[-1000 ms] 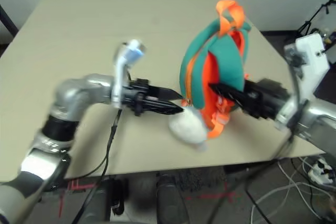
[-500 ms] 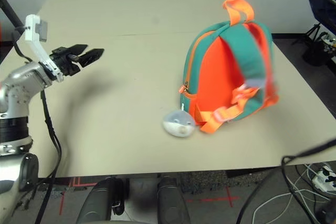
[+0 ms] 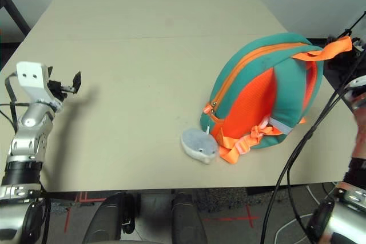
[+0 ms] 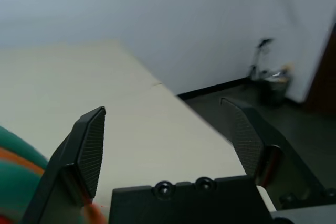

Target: Put the pencil case into the backpack and zip it.

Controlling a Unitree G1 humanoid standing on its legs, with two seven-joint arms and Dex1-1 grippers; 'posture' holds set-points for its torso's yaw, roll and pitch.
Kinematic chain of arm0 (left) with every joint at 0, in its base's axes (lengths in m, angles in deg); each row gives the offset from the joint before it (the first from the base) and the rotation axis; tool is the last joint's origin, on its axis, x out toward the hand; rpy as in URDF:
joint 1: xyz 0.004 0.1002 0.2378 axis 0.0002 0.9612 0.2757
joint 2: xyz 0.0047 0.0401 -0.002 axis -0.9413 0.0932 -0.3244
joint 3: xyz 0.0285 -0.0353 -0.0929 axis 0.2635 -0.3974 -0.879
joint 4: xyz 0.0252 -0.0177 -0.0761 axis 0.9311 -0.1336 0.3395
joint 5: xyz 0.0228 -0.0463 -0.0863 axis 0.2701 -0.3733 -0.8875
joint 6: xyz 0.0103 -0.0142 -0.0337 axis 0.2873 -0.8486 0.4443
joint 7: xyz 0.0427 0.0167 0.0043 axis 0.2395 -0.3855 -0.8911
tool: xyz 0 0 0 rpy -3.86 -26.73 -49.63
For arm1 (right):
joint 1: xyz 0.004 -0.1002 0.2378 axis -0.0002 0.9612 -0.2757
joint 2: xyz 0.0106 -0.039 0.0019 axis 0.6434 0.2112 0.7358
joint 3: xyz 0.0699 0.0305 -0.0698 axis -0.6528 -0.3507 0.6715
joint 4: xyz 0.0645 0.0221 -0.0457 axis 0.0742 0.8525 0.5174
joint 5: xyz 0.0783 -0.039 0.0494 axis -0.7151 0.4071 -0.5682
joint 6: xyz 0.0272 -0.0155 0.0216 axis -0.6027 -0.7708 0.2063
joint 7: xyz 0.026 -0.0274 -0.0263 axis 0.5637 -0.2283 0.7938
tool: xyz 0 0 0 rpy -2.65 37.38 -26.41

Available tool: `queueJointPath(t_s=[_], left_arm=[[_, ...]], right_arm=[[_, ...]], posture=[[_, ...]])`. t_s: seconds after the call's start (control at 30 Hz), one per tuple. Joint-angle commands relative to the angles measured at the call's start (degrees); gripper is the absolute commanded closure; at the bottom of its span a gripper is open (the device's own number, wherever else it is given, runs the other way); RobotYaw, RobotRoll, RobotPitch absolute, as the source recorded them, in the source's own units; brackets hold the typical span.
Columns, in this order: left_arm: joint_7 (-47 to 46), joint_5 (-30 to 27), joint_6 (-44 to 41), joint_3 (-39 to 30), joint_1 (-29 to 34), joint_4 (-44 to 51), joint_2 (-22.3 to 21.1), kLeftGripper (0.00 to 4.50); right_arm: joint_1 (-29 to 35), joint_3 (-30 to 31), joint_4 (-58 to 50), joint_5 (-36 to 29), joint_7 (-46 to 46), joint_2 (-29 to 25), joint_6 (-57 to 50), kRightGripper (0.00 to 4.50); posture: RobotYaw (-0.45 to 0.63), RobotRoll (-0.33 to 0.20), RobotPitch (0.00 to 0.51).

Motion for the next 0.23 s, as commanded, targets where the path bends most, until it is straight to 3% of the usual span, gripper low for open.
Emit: queueJointPath(t_s=[0.03, 0.23], left_arm=[[-4.1, 2.4, 4.7, -1.0, 2.2, -4.3, 0.0, 0.0], [-9.9, 3.5, 8.9, -2.3, 3.0, -10.1, -0.1, 0.0]], right_arm=[[1.8, -0.7, 6.4, 2.4, -1.1, 3.8, 6.3, 0.02], [3.0, -1.1, 12.4, 3.1, -0.6, 8.1, 11.8, 0.02]], posture=[[-0.04, 0.0, 0.174], [0.01, 0.0, 0.156]])
